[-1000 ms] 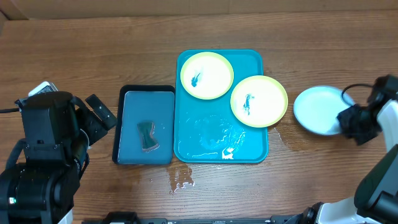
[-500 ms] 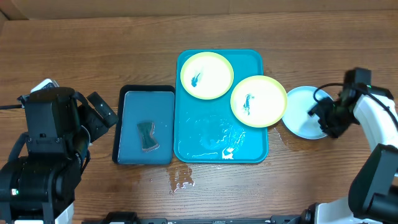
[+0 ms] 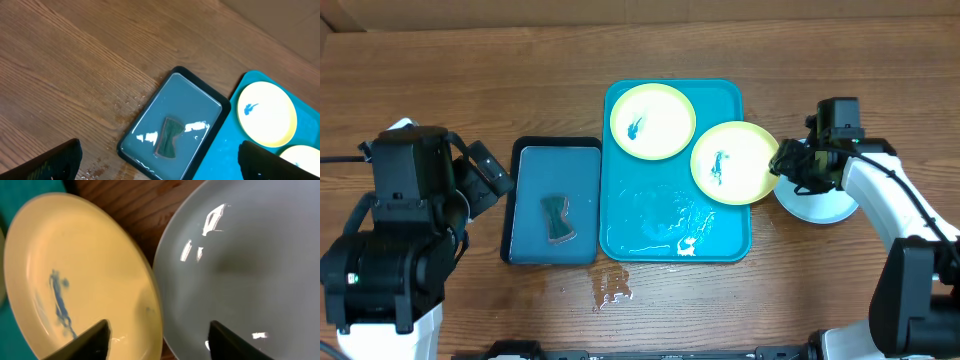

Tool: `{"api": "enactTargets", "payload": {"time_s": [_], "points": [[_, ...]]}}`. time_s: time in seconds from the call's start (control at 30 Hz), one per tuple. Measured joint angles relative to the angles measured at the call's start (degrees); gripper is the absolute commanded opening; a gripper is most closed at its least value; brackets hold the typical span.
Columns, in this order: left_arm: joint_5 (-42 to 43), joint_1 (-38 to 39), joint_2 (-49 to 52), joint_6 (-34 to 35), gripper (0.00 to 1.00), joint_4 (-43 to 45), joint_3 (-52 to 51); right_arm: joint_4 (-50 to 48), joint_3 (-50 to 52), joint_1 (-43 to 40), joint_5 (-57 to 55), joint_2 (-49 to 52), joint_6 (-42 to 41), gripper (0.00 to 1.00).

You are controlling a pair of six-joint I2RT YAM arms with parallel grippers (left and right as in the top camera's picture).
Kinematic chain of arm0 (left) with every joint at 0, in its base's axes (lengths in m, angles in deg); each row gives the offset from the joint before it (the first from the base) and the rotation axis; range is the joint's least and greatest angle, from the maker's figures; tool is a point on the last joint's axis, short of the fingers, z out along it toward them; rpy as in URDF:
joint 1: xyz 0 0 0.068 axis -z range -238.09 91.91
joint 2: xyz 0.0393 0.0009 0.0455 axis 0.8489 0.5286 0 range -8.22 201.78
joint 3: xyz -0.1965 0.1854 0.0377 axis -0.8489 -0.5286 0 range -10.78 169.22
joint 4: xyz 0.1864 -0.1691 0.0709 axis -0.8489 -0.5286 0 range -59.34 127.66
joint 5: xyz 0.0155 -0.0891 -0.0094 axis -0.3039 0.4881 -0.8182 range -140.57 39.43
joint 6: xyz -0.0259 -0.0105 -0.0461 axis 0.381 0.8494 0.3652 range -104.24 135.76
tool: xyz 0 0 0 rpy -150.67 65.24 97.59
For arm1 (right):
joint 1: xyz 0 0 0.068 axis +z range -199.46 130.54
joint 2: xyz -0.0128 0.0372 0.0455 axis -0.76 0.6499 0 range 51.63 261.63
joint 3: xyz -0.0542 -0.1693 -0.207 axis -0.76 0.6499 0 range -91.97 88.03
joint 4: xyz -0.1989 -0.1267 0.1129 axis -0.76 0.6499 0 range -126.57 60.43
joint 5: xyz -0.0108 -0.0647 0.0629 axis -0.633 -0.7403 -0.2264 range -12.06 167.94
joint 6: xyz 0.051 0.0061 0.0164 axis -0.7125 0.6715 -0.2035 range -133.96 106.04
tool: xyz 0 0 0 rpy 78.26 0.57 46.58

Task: Clean dirty plates on tray and stack at the side
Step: 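Release the plate and move the right gripper to the right-side plate rim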

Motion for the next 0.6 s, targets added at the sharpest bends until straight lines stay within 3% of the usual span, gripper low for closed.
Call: {"api": "enactTargets", "payload": {"time_s": [0.03, 0.07, 0.37, 0.6], "points": [[0.02, 0.0, 0.22, 0.0, 1.0, -0.02, 0.0, -0.28, 0.33, 0.07, -0.2, 0.35, -0.13, 0.11], [0.0, 0.0, 0.5, 0.0, 1.0, 0.0, 0.0, -0.59, 0.55, 0.28, -0.2, 0.87, -0.17, 0.04], [2.45, 0.0, 3.52, 0.02, 1.0, -0.24, 0.0, 6.99, -0.61, 0.46, 0.02, 1.27, -1.2, 0.04], [7.04, 0.0, 5.01, 0.02, 1.0, -1.95, 0.0, 16.83, -3.15, 3.34, 0.42, -9.01, -1.31, 0.04]]}}
